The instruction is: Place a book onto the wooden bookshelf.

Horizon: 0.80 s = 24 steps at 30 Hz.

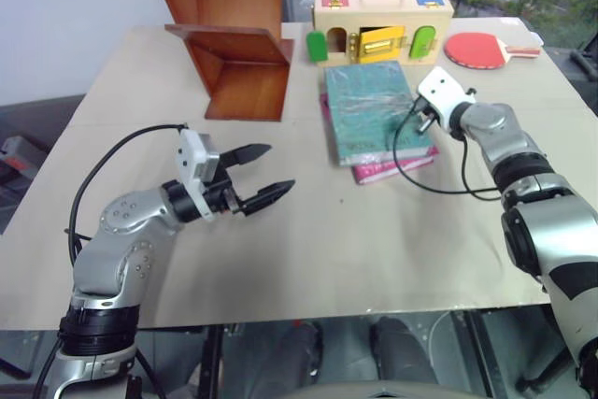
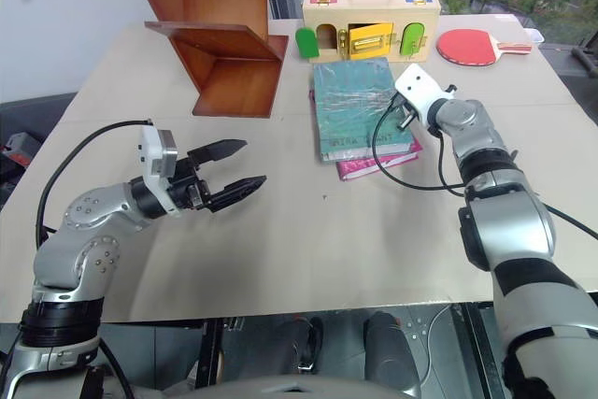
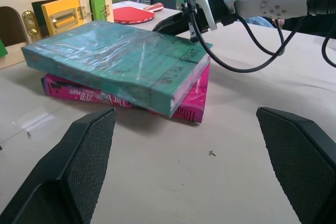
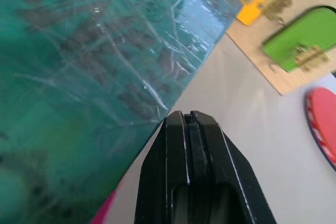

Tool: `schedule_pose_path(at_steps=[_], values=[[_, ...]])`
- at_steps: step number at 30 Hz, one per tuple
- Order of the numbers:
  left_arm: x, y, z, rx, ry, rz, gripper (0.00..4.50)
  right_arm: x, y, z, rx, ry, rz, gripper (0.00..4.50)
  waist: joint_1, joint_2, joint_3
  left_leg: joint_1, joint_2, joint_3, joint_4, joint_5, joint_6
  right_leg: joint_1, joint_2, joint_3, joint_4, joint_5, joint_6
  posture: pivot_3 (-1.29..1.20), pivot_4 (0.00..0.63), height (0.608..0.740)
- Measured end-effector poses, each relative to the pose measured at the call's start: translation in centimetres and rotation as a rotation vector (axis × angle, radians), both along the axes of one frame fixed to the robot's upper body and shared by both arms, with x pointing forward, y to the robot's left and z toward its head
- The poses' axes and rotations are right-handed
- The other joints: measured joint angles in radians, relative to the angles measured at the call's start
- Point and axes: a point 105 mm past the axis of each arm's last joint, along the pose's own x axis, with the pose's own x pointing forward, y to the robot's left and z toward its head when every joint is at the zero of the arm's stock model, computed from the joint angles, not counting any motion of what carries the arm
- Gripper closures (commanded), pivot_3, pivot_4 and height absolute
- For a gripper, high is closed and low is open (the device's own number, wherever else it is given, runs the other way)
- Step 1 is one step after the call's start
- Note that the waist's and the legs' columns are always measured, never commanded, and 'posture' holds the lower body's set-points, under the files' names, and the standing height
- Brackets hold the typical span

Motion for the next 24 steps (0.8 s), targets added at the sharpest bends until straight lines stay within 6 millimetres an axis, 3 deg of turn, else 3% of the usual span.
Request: schedule_pose_path(at_steps=[12, 15, 19, 21, 24], values=[[0.0, -0.2, 0.3, -0.001, -0.011, -0.013, 0.00, -1.1, 1.2, -0.2, 0.045, -0.022, 0.116, 4.43, 0.001, 0.000, 0.000, 0.000, 0.001, 0.000, 0.001, 0.000, 0.000, 0.000, 0.000, 0.000, 0.000, 0.000, 0.000, 0.00, 0.150, 0.740], [0.0, -0.2, 0.2, -0.001, -0.009, -0.015, 0.00, -1.0, -0.1, 1.5, 0.057, -0.051, 0.067, 4.43, 0.004, 0.000, 0.000, 0.000, 0.001, 0.000, 0.001, 0.000, 0.000, 0.000, 0.000, 0.000, 0.000, 0.000, 0.000, 0.00, 0.150, 0.740], [0.1, -0.1, 0.0, -0.002, -0.001, -0.014, 0.00, -1.1, -1.6, 7.2, 0.166, -0.179, -0.065, 4.43, 0.005, 0.001, 0.000, 0.000, 0.002, 0.000, 0.000, 0.000, 0.000, -0.001, 0.001, 0.000, 0.000, 0.000, 0.000, 0.00, 0.150, 0.740], [0.1, 0.1, -0.2, -0.002, 0.008, -0.016, 0.00, -1.8, -0.2, 9.6, 0.278, -0.211, -0.073, 4.43, 0.003, 0.001, 0.000, 0.000, 0.003, 0.000, 0.000, 0.000, 0.000, -0.001, 0.002, 0.001, 0.001, 0.001, -0.001, 0.00, 0.150, 0.740], [0.3, 0.7, -0.9, 0.013, 0.030, -0.014, 0.00, -4.6, 5.9, 10.2, 0.373, -0.149, 0.104, 4.43, 0.001, 0.002, 0.000, 0.001, 0.008, 0.000, 0.000, -0.001, -0.002, -0.001, 0.002, 0.002, 0.001, 0.001, -0.002, 0.00, 0.150, 0.740]])
